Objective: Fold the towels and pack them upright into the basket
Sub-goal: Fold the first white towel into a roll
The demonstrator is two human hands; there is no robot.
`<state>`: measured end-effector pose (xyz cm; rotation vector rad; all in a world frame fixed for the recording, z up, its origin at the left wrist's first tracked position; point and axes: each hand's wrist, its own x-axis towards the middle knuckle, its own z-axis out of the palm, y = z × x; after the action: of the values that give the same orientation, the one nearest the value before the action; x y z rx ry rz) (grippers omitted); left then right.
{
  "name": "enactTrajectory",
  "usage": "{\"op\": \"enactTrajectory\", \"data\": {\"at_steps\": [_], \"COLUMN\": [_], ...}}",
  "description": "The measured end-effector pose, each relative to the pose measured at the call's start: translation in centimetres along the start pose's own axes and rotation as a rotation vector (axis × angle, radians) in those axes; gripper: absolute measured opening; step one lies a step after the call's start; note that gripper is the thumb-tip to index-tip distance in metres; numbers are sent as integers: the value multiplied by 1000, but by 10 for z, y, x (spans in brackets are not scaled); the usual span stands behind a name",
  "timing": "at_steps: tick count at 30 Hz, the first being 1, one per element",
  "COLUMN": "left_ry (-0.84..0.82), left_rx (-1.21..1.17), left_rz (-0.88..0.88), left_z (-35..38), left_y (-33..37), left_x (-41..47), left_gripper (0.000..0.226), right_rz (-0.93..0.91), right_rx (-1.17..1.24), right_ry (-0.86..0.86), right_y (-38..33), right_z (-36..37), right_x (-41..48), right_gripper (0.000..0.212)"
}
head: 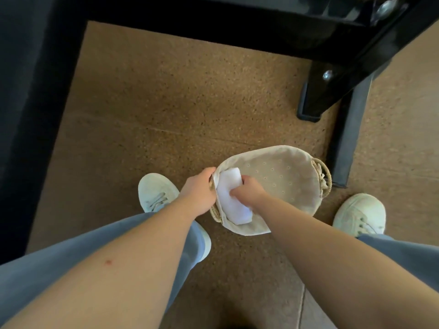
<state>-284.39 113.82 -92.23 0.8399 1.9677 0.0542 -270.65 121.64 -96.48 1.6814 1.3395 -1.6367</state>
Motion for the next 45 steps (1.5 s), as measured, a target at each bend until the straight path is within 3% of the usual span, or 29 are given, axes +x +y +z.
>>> {"op": "enactTrajectory", "data": {"at_steps": [3, 6, 8, 10, 12, 15, 19, 23, 26, 28, 30, 33, 40, 45], "left_ry": [-3, -4, 4, 10, 13, 15, 26, 32, 35, 43, 51, 52, 18, -87], "left_rx": [-12, -37, -39, -41, -46, -43, -36, -40, -46, -47, -44, -57, -19, -8], "left_rz": [17, 27, 24, 17, 10, 4, 20, 39, 48, 46, 45, 42, 51, 11], "left_z": [-1, 0, 1, 1, 2, 2, 2, 1, 2, 3, 4, 6, 7, -2], "left_y": [-1, -1, -1, -2, -2, -1, -1, -2, -3, -3, -4, -7, -9, 9], "left_x": [-2, -2, -1, 0, 0, 0, -2, -1, 0, -1, 1, 2, 5, 1], "left_gripper": [59, 58, 58, 59, 60, 61, 59, 57, 56, 57, 58, 61, 68, 78], "right_rz": [79, 90, -9, -146, -241, -323, -492, -557, -725, -815, -787, -701, -565, -533], "right_rx": [182, 258, 74, -146, -200, -211, -143, -502, -865, -1107, -1277, -1334, -1317, -1313], "right_ry": [-144, -227, -142, 79, 228, 273, 342, 383, 385, 273, 166, 118, 198, 153], "right_y": [9, 17, 11, 6, 7, 17, 40, 48, 45, 44, 40, 30, 20, 16], "right_z": [0, -7, -9, -8, -2, 10, 18, 13, -3, -15, -27, -31, 5, -4], "right_x": [13, 21, 19, 15, 7, -4, 0, 10, 0, -6, -7, -2, 1, -11], "right_gripper": [68, 55, 59, 67, 70, 74, 43, 30, 51, 77, 96, 110, 105, 110]}}
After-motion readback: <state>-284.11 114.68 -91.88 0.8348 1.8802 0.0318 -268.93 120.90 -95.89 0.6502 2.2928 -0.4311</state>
